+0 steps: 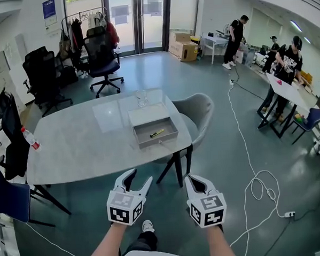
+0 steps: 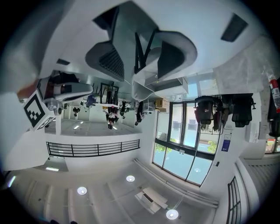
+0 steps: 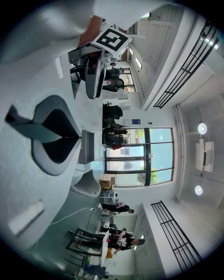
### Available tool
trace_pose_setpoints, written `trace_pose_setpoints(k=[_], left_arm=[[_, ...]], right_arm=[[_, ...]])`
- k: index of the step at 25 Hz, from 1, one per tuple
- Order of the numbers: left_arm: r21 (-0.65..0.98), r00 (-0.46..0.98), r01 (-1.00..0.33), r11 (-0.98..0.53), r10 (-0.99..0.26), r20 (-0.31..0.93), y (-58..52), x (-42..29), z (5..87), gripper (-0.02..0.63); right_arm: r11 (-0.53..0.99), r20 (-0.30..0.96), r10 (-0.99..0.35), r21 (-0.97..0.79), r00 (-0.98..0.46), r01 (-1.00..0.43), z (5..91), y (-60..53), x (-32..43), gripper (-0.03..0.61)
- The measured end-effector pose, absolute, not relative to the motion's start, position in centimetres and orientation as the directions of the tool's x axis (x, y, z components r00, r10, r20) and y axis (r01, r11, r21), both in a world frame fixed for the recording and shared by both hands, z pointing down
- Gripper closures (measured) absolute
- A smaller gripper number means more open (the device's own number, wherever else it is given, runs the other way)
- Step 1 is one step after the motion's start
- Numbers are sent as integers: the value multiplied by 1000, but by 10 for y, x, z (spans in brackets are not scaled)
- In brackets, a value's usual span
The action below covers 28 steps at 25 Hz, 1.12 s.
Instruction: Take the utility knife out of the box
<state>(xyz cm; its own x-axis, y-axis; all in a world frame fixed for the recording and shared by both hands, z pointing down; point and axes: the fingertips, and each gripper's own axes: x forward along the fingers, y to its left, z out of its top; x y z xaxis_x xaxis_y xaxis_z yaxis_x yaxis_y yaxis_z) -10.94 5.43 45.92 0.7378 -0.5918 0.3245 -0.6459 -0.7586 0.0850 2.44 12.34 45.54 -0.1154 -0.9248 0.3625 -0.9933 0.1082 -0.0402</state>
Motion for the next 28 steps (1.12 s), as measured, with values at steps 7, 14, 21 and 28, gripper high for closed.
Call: trace_pose_setpoints(k=[7,14,21,28], left_arm=[[101,754,-626,-773,-566,334,3,-102,465,382],[114,769,-602,-790,-536,349,-46,-97,469,362],[132,786,-576,-807,-503,359,-89,-96,476,333],[139,800,-555,-820,-480,361,-118,-96,473,331]], right_arm=[[93,369,-924,-47,-104,-995,457,70,29,574],[83,380,-920,-47,-95,-995,455,20,28,574],[66,393,-916,-38,-75,-997,455,-24,25,574],[51,396,-917,-19,-55,-999,446,-54,23,574]])
